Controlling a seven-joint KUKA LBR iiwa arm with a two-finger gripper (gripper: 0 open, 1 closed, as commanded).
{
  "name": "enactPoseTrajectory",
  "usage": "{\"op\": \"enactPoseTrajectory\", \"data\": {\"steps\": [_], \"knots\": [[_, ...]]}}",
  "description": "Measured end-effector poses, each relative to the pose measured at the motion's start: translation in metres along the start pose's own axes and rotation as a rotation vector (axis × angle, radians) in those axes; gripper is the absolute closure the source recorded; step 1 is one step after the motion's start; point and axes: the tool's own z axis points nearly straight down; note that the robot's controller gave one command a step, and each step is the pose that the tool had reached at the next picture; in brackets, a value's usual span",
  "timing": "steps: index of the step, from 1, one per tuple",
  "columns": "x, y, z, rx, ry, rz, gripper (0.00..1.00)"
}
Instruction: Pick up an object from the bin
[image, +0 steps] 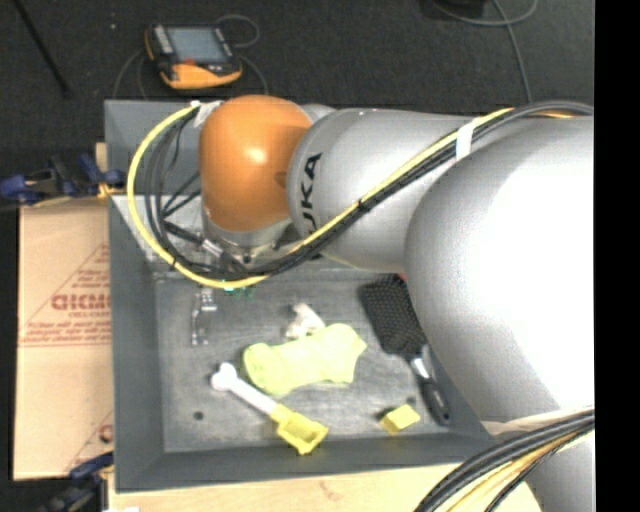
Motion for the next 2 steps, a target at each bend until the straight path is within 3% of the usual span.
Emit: {"op": "enactPoseTrajectory", "data": {"steps": [1, 2], "knots": [[-0.002, -0.001, -0.005, -0.002, -0.008, 0.003, 0.0], [0.016, -0.054, 0.006, -0.003, -0.009, 0.015, 0.0]]}}
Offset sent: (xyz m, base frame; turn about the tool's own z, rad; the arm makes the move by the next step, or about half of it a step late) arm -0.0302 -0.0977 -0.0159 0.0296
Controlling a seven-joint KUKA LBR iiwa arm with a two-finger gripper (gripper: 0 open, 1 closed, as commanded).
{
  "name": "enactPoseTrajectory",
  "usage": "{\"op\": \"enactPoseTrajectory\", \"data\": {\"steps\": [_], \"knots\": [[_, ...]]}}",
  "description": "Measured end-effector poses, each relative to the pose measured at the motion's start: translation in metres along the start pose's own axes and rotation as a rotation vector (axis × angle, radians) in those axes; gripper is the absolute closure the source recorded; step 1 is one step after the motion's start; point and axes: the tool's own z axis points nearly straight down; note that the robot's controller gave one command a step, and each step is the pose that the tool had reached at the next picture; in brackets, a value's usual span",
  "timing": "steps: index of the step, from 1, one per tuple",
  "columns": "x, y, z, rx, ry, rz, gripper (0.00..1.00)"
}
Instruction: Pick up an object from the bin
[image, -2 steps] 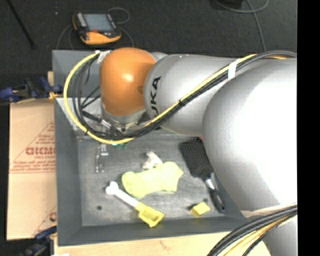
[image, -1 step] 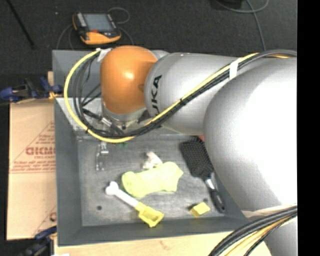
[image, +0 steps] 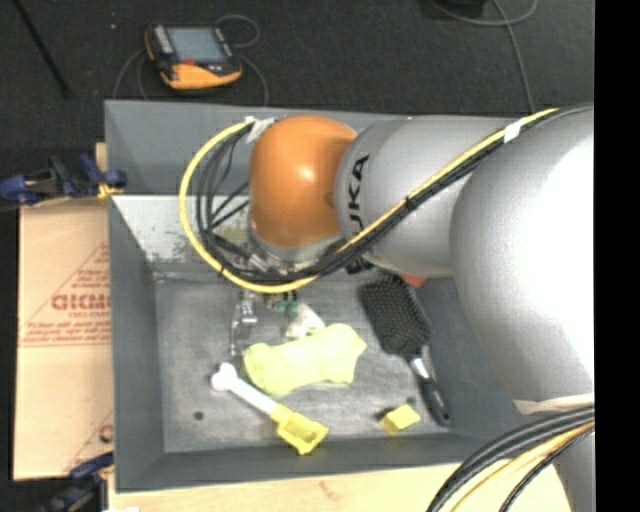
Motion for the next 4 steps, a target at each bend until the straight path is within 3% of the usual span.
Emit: {"op": "enactPoseTrajectory", "data": {"steps": [2, 3, 4], "knots": [[0.075, -0.016, 0.05, 0.002, 0.002, -0.197, 0.0], [0.121, -0.033, 0.074, 0.001, 0.001, -0.262, 1.0], [0.121, -0.033, 0.074, 0.001, 0.001, -0.262, 1.0]]}}
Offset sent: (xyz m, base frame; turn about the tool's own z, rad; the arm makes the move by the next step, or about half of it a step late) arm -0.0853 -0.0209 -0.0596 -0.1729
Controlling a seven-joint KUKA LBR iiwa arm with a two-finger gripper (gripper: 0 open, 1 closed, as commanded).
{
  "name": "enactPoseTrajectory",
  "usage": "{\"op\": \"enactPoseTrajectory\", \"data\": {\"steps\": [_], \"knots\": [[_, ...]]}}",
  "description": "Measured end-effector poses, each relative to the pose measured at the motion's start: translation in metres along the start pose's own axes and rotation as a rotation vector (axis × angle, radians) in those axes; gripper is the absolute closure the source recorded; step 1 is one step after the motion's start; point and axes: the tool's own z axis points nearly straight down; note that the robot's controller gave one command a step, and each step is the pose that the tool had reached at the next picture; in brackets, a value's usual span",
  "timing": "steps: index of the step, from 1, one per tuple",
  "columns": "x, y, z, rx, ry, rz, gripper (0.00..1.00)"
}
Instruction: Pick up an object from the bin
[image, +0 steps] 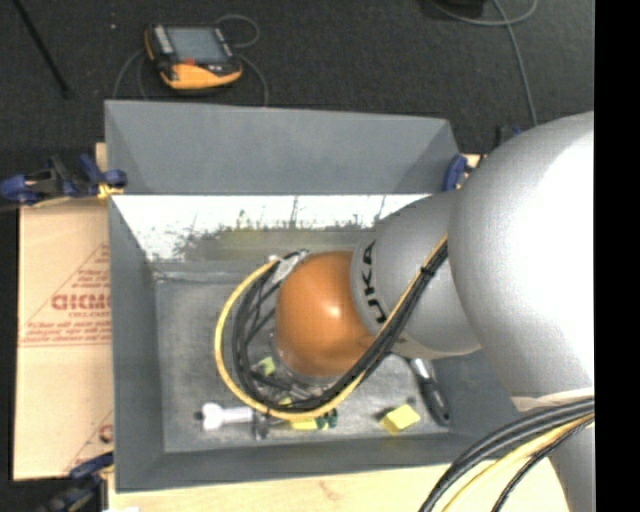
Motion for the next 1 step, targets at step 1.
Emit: {"op": "enactPoseTrajectory", "data": {"steps": [1], "knots": [[-0.0121, 0.0008, -0.14, 0.001, 0.001, -0.003, 1.0]]}}
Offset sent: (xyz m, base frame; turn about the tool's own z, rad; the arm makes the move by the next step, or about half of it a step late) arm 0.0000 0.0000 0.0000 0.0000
